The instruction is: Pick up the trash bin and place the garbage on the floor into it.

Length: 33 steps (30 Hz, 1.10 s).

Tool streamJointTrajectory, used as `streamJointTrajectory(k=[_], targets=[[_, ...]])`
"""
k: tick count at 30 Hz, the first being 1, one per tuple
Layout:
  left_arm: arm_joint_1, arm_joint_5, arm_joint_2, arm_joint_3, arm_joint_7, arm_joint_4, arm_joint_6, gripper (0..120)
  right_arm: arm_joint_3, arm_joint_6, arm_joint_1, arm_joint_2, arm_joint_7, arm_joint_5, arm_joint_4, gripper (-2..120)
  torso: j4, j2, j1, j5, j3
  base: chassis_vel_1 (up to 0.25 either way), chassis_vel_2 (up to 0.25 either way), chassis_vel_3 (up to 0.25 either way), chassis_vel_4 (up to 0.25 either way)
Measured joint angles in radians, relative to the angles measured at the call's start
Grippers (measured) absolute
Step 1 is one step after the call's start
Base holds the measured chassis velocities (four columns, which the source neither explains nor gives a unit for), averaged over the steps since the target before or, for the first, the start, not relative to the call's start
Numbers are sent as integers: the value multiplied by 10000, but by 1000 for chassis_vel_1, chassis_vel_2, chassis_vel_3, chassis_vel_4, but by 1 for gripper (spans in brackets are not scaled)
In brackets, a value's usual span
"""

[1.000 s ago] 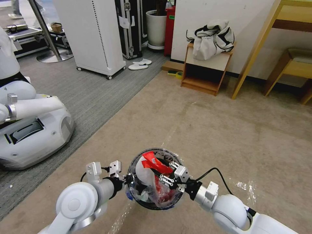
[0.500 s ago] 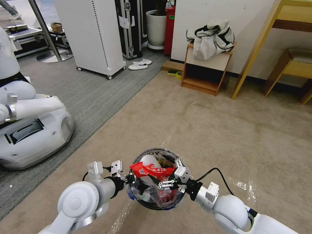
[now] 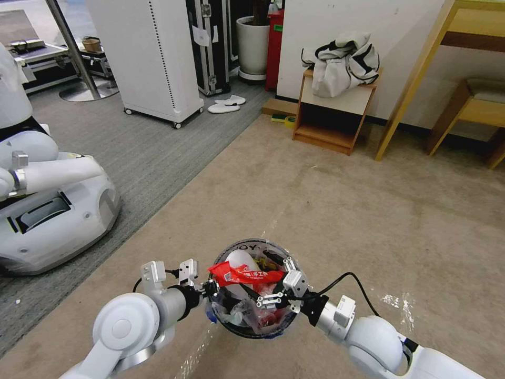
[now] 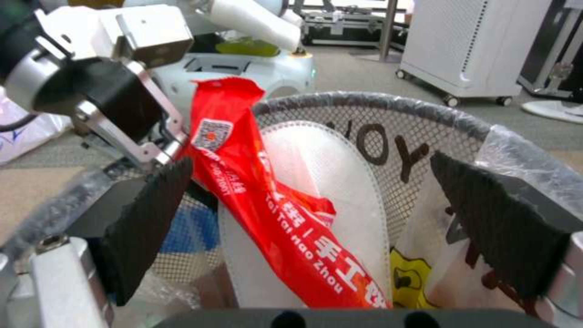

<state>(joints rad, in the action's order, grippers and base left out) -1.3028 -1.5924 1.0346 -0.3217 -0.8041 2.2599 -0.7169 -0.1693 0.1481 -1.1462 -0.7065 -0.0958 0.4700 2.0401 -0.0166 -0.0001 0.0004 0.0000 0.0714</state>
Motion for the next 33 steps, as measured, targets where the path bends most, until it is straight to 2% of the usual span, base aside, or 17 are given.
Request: streamJointTrajectory(k=[6, 11, 19, 23, 31, 33], targets=[[74, -91, -37, 29, 31, -81, 13, 0, 234, -4, 82, 348, -71, 198, 436, 100, 2, 0, 0, 1, 0, 0, 0, 0, 0], [457, -335, -53, 99, -178, -308, 46, 0, 594, -3, 204, 877, -106, 640, 1306, 100, 2, 0, 0, 0, 0, 0, 0, 0, 0], [1017, -877, -157, 238, -513, -598, 66, 0, 1051, 23, 212, 1245, -76, 1018, 2063, 100, 1, 0, 0, 1, 0, 0, 0, 0, 0], [1634, -1505, -177, 457, -1129, -1045, 158, 0, 1731, 102, 726, 1553, -140, 1547, 2385, 100, 2, 0, 0, 1, 1, 0, 0, 0, 0], [2483, -2485, -100, 663, -1875, -1431, 360, 0, 2742, 110, 963, 1832, -301, 2448, 2522, 100, -1, 0, 0, 0, 1, 0, 0, 0, 0], [2793, -3048, -62, 732, -2453, -1562, 486, 0, 3164, 111, 875, 1844, -347, 2673, 2543, 100, 1, 0, 0, 1, 1, 0, 0, 0, 0]])
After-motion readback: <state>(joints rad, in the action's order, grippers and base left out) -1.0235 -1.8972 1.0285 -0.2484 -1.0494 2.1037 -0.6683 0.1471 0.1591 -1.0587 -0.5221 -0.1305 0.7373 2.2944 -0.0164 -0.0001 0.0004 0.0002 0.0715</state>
